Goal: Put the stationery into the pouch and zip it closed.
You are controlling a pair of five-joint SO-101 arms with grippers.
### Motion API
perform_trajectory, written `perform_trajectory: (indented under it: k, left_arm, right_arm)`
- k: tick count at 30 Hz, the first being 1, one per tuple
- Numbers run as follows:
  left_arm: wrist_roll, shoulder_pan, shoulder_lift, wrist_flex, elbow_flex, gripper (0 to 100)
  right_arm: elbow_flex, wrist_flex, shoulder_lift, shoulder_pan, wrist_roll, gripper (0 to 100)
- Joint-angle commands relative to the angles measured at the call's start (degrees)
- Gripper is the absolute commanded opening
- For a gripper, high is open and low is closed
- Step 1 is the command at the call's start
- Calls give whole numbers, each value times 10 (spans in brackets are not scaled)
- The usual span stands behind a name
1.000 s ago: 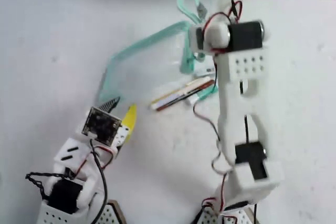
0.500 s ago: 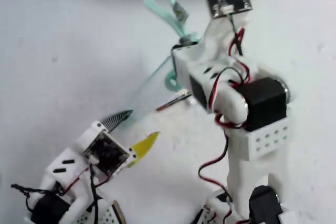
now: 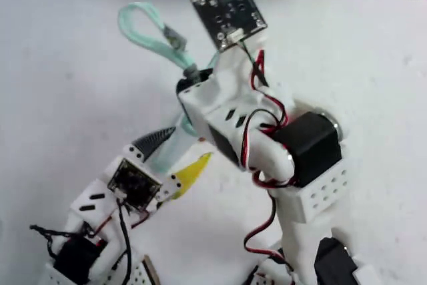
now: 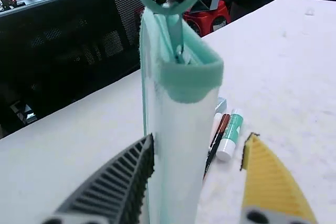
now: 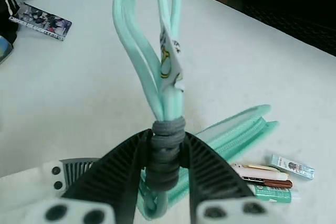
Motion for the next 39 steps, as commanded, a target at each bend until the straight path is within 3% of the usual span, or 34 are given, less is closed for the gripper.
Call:
perform_trajectory:
  k: [1, 8, 17, 26, 31, 39]
  left_arm:
    - [29, -43, -1, -43, 4, 282]
    - [49, -32, -1, -47, 4, 276]
    - [45, 15, -1, -42, 5, 80]
    - [50, 13, -1, 25, -33, 242]
    - [60, 13, -1, 67, -69, 249]
    - [9, 18, -1, 141, -149, 249]
  right_arm:
    - [-4, 12, -42, -29, 10, 17]
    - [-4, 11, -65, -36, 11, 17]
    - [-4, -54, -5, -35, 13, 17]
    - [-5, -58, 47, 0, 14, 17]
    - [-3, -54, 48, 21, 14, 17]
    - [-2, -51, 50, -22, 14, 17]
